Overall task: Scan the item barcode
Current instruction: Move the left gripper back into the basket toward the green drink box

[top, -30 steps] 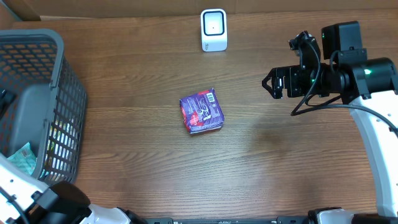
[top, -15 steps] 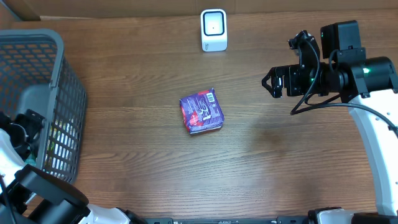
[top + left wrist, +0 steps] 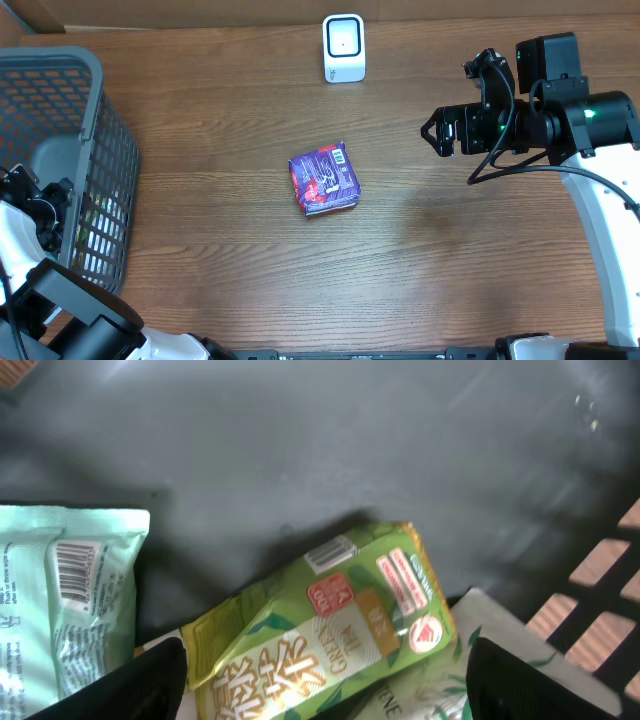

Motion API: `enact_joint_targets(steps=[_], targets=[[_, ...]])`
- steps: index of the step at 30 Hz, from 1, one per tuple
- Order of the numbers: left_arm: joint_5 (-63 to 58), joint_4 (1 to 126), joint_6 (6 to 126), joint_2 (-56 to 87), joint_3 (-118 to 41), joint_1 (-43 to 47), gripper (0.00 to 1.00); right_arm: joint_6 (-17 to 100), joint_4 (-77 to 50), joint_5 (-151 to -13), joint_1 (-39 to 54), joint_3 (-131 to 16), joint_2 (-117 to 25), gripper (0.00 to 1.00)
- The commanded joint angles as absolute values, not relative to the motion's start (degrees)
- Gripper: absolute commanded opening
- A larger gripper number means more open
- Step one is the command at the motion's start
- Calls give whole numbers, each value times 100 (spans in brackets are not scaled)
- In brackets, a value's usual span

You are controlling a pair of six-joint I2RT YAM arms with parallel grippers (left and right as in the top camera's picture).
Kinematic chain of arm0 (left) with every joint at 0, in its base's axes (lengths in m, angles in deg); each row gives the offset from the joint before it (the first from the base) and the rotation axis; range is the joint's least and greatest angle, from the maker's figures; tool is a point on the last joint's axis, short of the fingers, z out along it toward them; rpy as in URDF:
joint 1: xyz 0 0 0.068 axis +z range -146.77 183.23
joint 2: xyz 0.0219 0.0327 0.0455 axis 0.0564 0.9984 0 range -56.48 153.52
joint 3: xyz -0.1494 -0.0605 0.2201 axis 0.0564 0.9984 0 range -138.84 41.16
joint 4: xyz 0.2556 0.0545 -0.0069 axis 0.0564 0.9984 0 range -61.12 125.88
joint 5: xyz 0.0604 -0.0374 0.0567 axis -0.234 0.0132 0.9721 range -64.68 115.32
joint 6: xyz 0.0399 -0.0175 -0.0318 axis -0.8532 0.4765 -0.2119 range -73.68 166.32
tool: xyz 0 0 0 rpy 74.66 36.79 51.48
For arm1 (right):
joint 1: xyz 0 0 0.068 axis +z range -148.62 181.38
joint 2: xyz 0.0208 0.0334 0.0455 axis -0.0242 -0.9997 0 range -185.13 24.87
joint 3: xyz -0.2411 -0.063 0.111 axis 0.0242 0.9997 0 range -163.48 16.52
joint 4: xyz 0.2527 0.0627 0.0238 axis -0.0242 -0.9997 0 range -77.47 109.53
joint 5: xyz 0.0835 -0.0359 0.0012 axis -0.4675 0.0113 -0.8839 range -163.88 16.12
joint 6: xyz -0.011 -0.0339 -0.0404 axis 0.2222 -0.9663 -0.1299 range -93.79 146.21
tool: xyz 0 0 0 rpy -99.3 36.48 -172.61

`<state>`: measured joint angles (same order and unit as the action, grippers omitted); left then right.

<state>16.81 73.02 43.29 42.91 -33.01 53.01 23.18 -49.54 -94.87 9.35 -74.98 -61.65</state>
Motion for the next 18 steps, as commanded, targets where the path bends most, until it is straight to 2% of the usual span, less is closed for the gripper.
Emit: enact_joint_targets(steps=[1,5,18], targets=[[1978,7420,3951,4352,-3205,5268,83,2297,-4937,-9498,968,-7645,-6130,100],[1996,7510,3914,4359,-3205,5268,86,2297,-4937,-9496,968,-7645,-6130,100],[2400,7293,3636,4361,-2777,5266,87,2297,-4946,-9496,968,-7645,-6130,100]])
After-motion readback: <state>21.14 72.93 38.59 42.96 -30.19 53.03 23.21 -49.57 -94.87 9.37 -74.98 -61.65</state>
